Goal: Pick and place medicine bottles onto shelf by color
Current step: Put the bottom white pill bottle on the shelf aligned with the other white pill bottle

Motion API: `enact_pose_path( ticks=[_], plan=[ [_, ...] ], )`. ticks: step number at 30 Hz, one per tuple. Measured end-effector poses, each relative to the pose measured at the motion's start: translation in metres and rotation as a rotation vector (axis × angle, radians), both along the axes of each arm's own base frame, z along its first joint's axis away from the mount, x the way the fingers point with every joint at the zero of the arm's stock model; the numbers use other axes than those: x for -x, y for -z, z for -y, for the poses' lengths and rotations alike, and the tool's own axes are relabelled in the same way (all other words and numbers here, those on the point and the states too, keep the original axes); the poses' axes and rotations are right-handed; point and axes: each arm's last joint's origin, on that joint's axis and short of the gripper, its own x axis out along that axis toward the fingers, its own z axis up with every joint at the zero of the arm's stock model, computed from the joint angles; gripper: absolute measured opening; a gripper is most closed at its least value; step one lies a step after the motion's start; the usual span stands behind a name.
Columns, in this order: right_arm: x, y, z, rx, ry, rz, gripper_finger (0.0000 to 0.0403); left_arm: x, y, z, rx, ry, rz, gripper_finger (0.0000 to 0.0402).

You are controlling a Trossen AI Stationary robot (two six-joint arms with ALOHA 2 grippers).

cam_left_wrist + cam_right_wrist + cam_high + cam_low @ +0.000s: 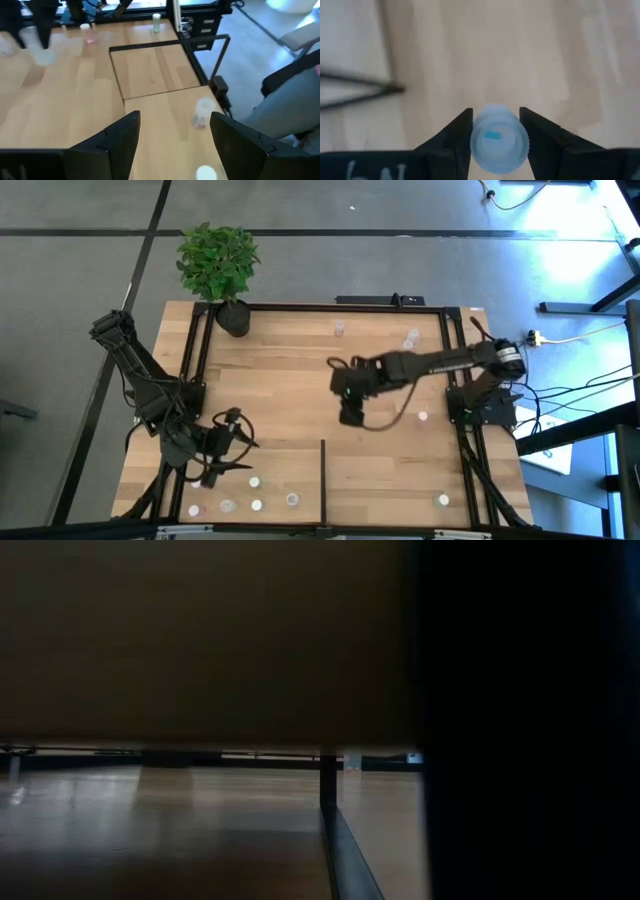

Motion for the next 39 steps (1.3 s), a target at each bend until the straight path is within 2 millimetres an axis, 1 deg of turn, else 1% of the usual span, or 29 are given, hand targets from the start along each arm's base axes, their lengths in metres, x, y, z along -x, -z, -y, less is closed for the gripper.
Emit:
enact_pose_path(
  ticks=[3,7,13,18,24,27,35,39],
  plan=[
    [-0.007,0.002,0.018,-0.002,0.028,0.031,0.0149,0.000,0.001,-0.001,-0.018,-0.018,0.000,0.0235],
    [-0.018,0.017,0.028,-0.002,0.047,0.005,0.0149,0.001,0.002,-0.002,-0.034,-0.020,-0.011,0.0235],
    [-0.039,0.049,0.028,0.004,0.021,-0.023,0.0149,0.001,0.003,-0.002,-0.040,-0.022,-0.016,0.0235],
    [-0.054,0.067,0.028,0.002,0.021,0.015,0.0149,0.001,0.003,-0.002,-0.034,-0.025,-0.017,0.0235],
    [-0.071,0.082,0.027,0.018,-0.017,0.086,0.0149,0.001,0.003,-0.002,-0.034,-0.026,-0.017,0.0235],
    [-0.076,0.085,0.027,0.021,-0.023,0.115,0.0149,0.001,0.003,-0.002,-0.032,-0.027,-0.017,0.0235],
    [-0.074,0.091,0.027,0.032,-0.036,0.071,0.0149,0.001,0.004,-0.003,-0.001,-0.047,-0.031,0.0235],
    [-0.072,0.098,0.027,0.027,-0.027,0.037,0.0149,0.001,0.004,-0.003,-0.002,-0.047,-0.031,0.0235]
  ],
)
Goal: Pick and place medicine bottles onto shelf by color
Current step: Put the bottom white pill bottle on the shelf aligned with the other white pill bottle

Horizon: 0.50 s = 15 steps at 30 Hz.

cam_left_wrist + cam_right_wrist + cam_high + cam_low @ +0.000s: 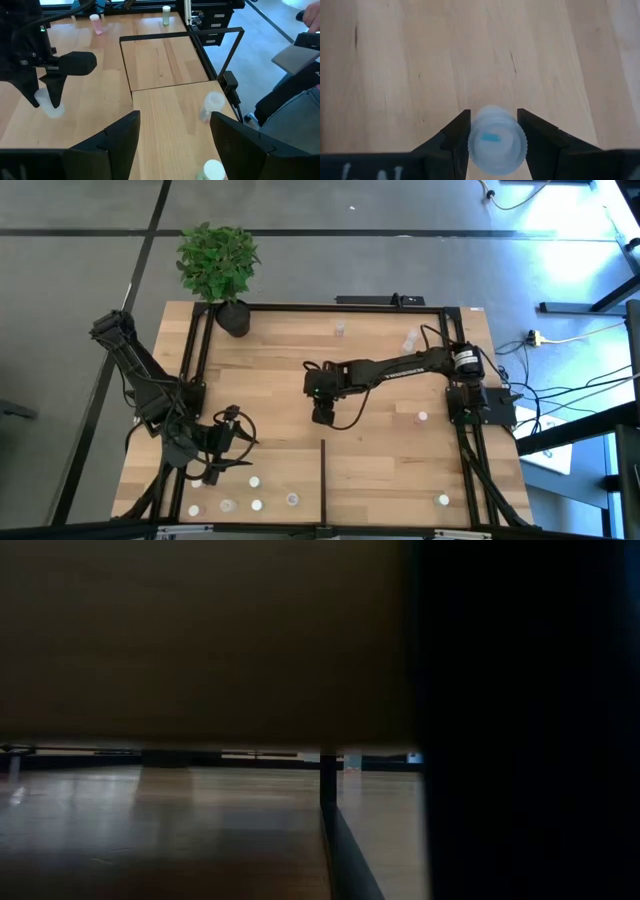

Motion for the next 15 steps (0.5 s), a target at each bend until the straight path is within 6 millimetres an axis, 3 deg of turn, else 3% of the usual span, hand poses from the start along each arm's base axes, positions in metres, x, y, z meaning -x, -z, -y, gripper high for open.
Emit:
enact_pose_path(
  ticks=[15],
  plan=[
    [0.0034,0.0028,0.0001,0.011,-0.018,-0.047,0.0149,0.0000,0.0000,0.0000,0.000,0.000,0.000,0.0235]
  ],
)
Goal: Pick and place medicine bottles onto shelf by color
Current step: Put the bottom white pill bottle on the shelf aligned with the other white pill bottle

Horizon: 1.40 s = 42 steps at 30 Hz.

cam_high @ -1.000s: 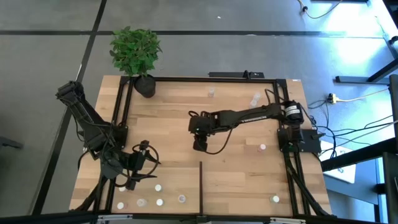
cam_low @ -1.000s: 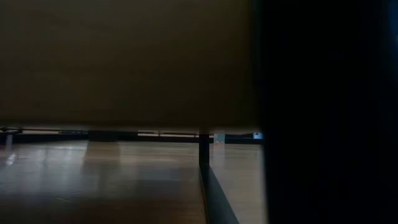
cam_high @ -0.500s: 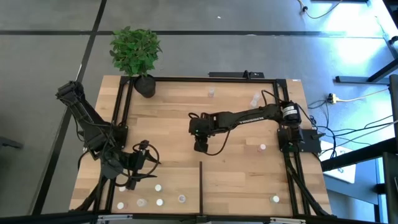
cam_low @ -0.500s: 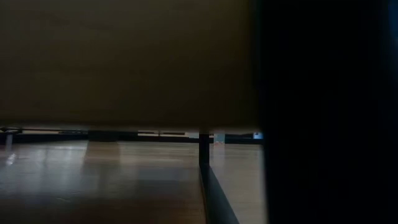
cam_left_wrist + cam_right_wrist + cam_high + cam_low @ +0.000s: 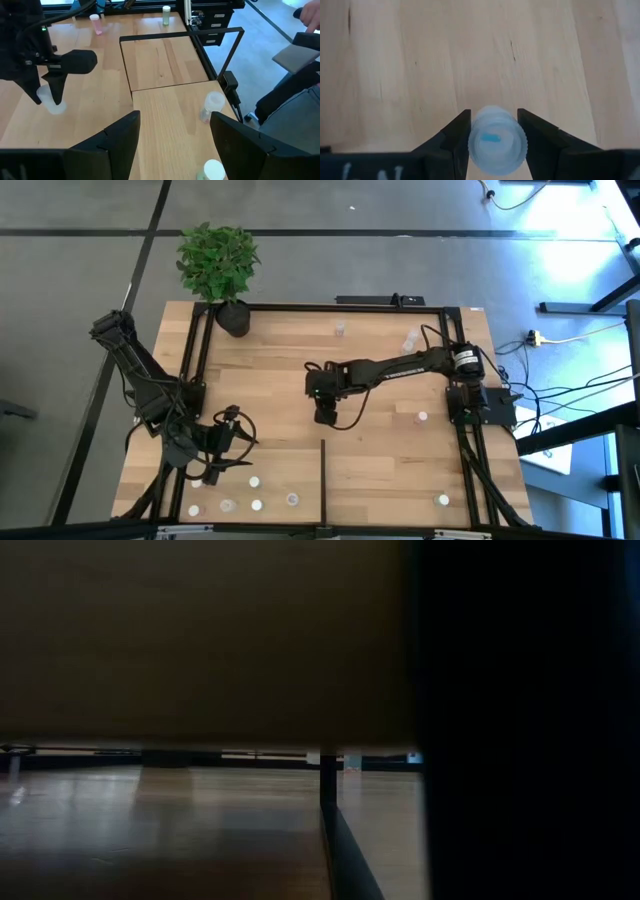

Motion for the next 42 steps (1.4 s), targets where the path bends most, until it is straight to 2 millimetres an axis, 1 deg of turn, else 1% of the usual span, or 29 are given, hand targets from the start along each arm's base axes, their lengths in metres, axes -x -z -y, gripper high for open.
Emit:
enact_pose_path(
  ticks=[7,13,17,20,27,30,42],
  plan=[
    [0.000,0.004,-0.003,0.022,-0.053,-0.019,0.0149,0.000,0.000,0.000,0.000,0.000,0.000,0.0235],
    [0.006,0.010,-0.003,0.034,-0.083,-0.110,0.0149,0.000,0.000,0.000,0.000,0.000,0.000,0.0235],
    [0.004,0.009,-0.004,0.034,-0.111,-0.088,0.0149,0.000,0.000,0.000,0.000,0.000,0.000,0.0235],
    [0.004,0.009,-0.005,0.009,-0.175,-0.085,0.0149,0.000,0.000,0.000,0.000,0.000,0.000,0.0235],
    [0.000,0.015,-0.006,0.018,-0.232,-0.077,0.0149,0.000,0.000,0.000,-0.003,0.000,-0.003,0.0235],
    [0.000,0.016,-0.008,0.016,-0.285,-0.076,0.0149,0.000,0.001,0.000,-0.005,0.001,-0.004,0.0235],
    [-0.001,0.015,-0.009,0.018,-0.288,-0.067,0.0150,0.001,0.002,-0.001,-0.021,0.000,-0.018,0.0235]
  ],
)
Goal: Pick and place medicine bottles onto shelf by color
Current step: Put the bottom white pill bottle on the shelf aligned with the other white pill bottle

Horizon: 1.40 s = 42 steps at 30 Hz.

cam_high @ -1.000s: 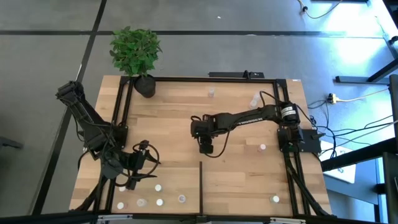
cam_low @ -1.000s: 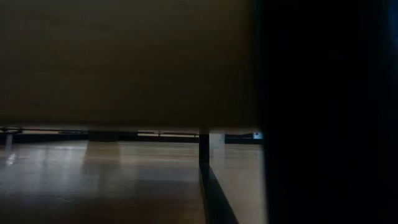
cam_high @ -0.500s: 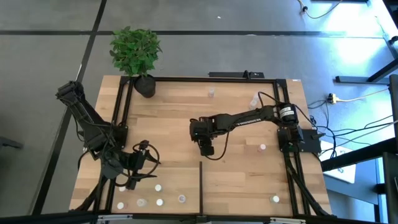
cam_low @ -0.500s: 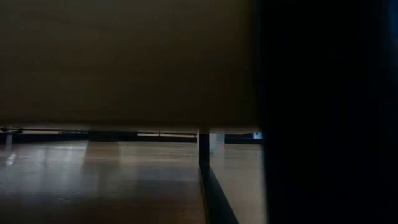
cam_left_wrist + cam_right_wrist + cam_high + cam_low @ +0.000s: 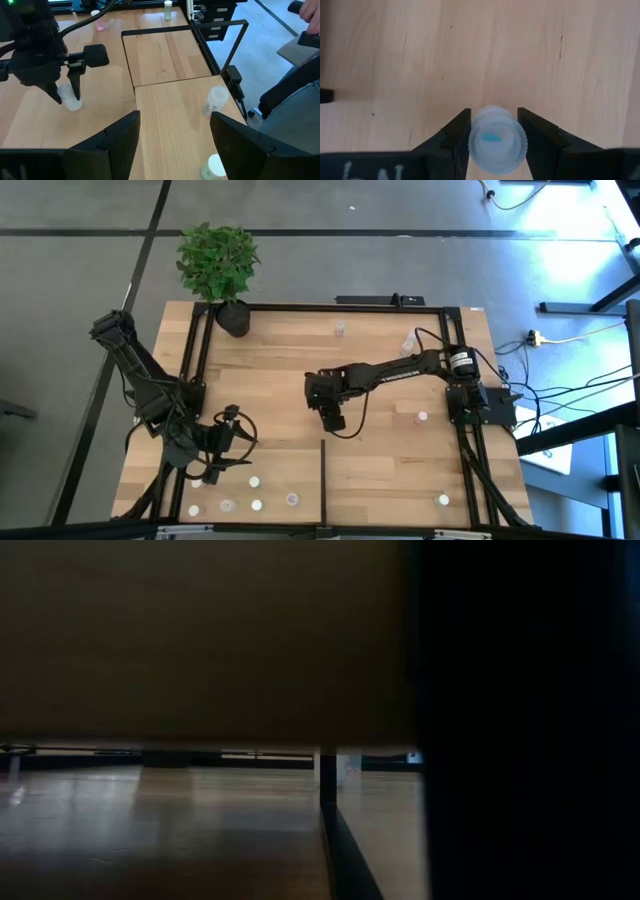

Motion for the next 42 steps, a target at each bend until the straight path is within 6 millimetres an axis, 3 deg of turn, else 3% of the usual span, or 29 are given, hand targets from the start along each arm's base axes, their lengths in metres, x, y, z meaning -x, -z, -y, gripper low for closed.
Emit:
enact_pose_path(
  ticks=[8,27,36,42],
  plan=[
    [-0.004,-0.002,-0.001,-0.018,-0.001,0.043,0.0160,0.000,0.000,0.000,0.000,0.000,0.000,0.0235],
    [-0.004,-0.002,-0.001,-0.024,0.012,0.048,0.0234,0.000,0.000,0.000,0.001,0.000,0.001,0.0235],
    [-0.006,-0.004,-0.001,-0.018,-0.006,0.069,0.0237,0.000,0.000,0.000,0.001,0.000,0.001,0.0235],
    [-0.011,-0.019,-0.001,-0.020,-0.006,0.094,0.0237,0.000,0.000,0.000,0.001,0.000,0.001,0.0235]
  ],
)
